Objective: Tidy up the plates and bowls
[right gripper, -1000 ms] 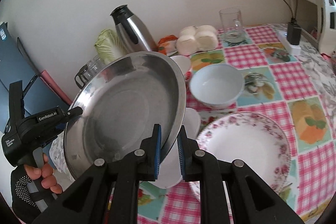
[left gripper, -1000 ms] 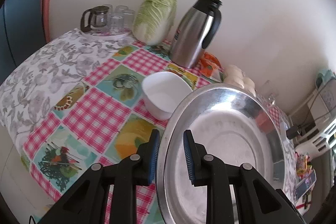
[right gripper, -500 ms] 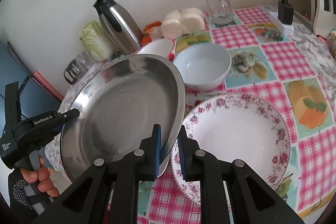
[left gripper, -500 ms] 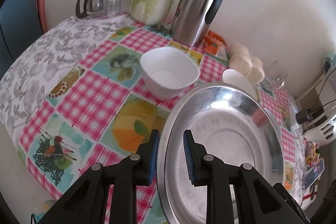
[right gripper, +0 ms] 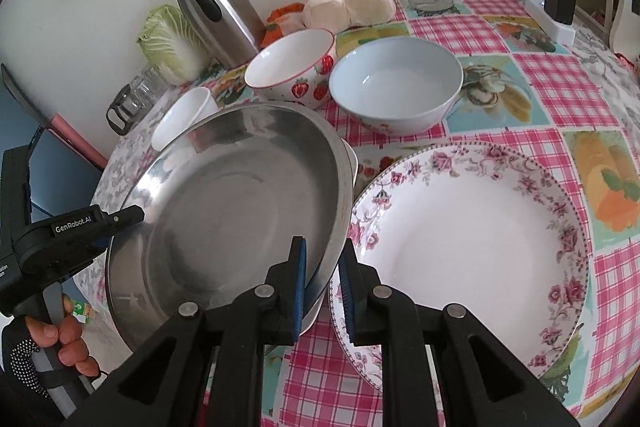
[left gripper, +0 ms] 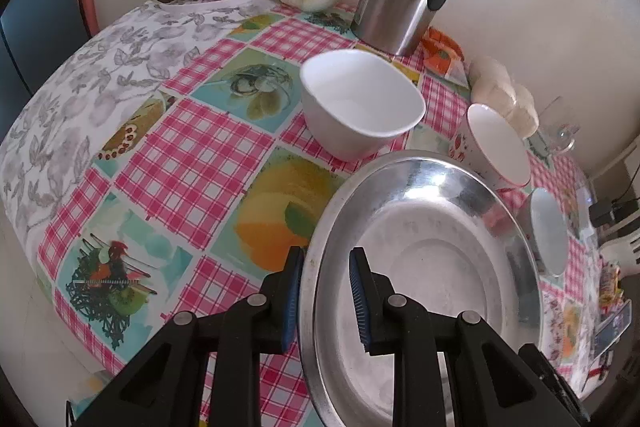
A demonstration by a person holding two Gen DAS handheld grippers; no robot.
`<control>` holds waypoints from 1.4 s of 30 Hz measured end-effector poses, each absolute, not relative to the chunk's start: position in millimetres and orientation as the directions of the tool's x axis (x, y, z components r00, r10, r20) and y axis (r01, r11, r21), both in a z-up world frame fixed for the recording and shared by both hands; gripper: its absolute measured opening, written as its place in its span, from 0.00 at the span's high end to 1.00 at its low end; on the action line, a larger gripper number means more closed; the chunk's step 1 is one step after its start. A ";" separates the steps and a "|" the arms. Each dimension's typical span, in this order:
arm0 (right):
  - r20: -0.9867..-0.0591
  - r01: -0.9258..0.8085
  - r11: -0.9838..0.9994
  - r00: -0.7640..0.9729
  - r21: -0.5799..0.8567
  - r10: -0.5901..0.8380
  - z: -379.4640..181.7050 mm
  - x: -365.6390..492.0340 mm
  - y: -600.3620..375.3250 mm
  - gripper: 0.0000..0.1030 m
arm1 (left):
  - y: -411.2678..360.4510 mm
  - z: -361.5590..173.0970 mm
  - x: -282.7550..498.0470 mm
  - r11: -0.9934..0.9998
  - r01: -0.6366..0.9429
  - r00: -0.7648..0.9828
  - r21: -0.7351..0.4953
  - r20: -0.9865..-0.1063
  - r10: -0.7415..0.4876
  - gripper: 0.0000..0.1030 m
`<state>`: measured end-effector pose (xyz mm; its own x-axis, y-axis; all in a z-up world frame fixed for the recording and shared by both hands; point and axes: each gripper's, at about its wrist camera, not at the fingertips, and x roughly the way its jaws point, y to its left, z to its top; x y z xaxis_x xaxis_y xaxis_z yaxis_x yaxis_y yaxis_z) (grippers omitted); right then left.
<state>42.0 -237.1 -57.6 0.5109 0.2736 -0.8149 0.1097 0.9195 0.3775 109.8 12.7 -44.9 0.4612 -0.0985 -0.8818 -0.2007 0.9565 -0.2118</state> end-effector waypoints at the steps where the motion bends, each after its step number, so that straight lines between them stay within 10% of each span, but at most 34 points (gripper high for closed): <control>1: -0.817 0.114 0.919 0.508 0.378 0.273 -58.8 42.3 -236.9 0.84 | 11.5 -46.1 110.4 0.958 -0.198 0.458 -0.207 -0.884 -0.096 0.75; 42: -0.840 0.149 0.934 0.501 0.323 0.211 -62.7 48.6 -240.3 0.84 | -1.2 -60.9 119.2 0.972 -0.162 0.413 -0.167 -0.907 -0.087 0.75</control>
<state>48.6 -240.3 -62.7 0.5008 0.2107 -0.8395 0.1490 0.9345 0.3234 119.2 -1.2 -60.9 0.4131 -0.0872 -0.9065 -0.1621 0.9725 -0.1674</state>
